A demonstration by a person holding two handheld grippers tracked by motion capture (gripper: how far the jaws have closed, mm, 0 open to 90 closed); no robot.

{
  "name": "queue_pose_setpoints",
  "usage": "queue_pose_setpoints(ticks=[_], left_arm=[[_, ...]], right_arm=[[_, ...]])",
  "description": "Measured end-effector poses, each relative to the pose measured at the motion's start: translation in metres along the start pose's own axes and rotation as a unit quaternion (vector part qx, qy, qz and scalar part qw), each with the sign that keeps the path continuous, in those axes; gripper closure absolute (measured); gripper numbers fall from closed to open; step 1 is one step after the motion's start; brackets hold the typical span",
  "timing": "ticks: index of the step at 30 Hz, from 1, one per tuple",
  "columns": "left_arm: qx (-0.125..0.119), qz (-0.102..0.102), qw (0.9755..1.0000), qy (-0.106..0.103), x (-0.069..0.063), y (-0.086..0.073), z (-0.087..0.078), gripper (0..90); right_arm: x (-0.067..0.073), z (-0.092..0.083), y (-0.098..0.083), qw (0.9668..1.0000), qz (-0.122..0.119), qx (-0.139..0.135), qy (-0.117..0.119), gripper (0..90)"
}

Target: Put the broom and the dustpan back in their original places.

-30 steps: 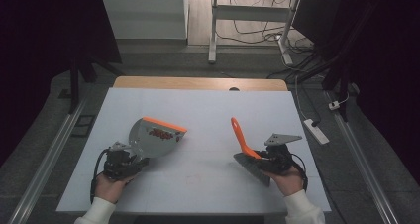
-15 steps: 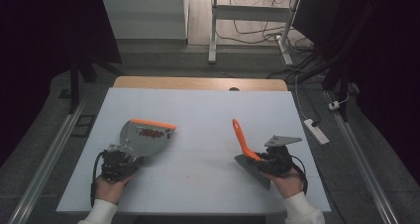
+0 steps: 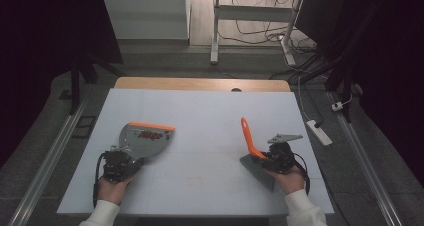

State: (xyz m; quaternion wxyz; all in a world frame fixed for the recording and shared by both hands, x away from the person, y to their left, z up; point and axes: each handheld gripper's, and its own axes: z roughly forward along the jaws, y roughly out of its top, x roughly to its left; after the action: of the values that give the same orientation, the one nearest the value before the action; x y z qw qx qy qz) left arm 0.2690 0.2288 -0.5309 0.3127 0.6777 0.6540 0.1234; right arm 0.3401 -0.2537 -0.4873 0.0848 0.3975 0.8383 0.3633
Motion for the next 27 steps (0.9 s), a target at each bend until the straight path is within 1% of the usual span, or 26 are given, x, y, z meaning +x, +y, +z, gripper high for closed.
queue_pose_setpoints(ticks=[2,3,5,7,11,13,17,18,21,22,24,25,27], left_arm=[[0.001,0.001,1.0000,0.000,0.000,0.000,0.001,61.6],[0.002,0.002,1.0000,0.001,0.000,0.000,0.001,61.5],[0.002,0.002,1.0000,0.000,0.001,0.000,0.001,61.5],[0.003,0.003,1.0000,0.000,0.000,0.000,0.001,61.5],[0.004,0.005,1.0000,0.000,0.000,0.000,0.002,61.3],[0.006,0.006,1.0000,-0.002,0.000,0.000,0.002,61.2],[0.004,0.006,1.0000,-0.004,-0.001,0.000,0.001,59.8],[0.003,0.007,1.0000,-0.004,-0.001,0.000,0.000,58.1],[0.005,0.010,0.9999,-0.007,0.000,0.001,-0.002,51.9],[0.005,0.013,0.9999,-0.008,0.001,0.001,-0.003,49.5],[0.003,0.020,0.9998,-0.007,0.002,0.001,-0.006,44.7],[-0.001,0.021,0.9998,-0.002,0.003,0.001,-0.008,42.4],[-0.008,0.025,0.9996,0.001,0.004,0.001,-0.013,39.1]], right_arm=[[-0.005,0.003,-0.001,0.9999,0.006,0.007,-0.009,63.7],[-0.009,0.004,-0.001,0.9999,0.011,0.009,-0.008,62.7],[-0.016,0.007,-0.003,0.9995,0.028,0.013,0.002,60.5],[-0.022,0.009,-0.004,0.9991,0.039,0.018,0.003,57.5],[-0.028,0.012,-0.004,0.9985,0.049,0.024,0.002,54.0],[-0.030,0.013,-0.005,0.9984,0.050,0.025,0.002,52.8],[-0.032,0.016,-0.004,0.9983,0.047,0.033,-0.012,49.6],[-0.032,0.016,-0.004,0.9981,0.050,0.034,-0.013,49.2],[-0.033,0.018,-0.004,0.9979,0.048,0.038,-0.019,47.2],[-0.033,0.018,-0.004,0.9978,0.047,0.039,-0.026,46.4],[-0.031,0.016,-0.004,0.9974,0.034,0.037,-0.051,45.0],[-0.031,0.015,-0.003,0.9976,0.040,0.031,-0.048,45.9],[-0.030,0.012,-0.003,0.9976,0.035,0.027,-0.054,45.8]])
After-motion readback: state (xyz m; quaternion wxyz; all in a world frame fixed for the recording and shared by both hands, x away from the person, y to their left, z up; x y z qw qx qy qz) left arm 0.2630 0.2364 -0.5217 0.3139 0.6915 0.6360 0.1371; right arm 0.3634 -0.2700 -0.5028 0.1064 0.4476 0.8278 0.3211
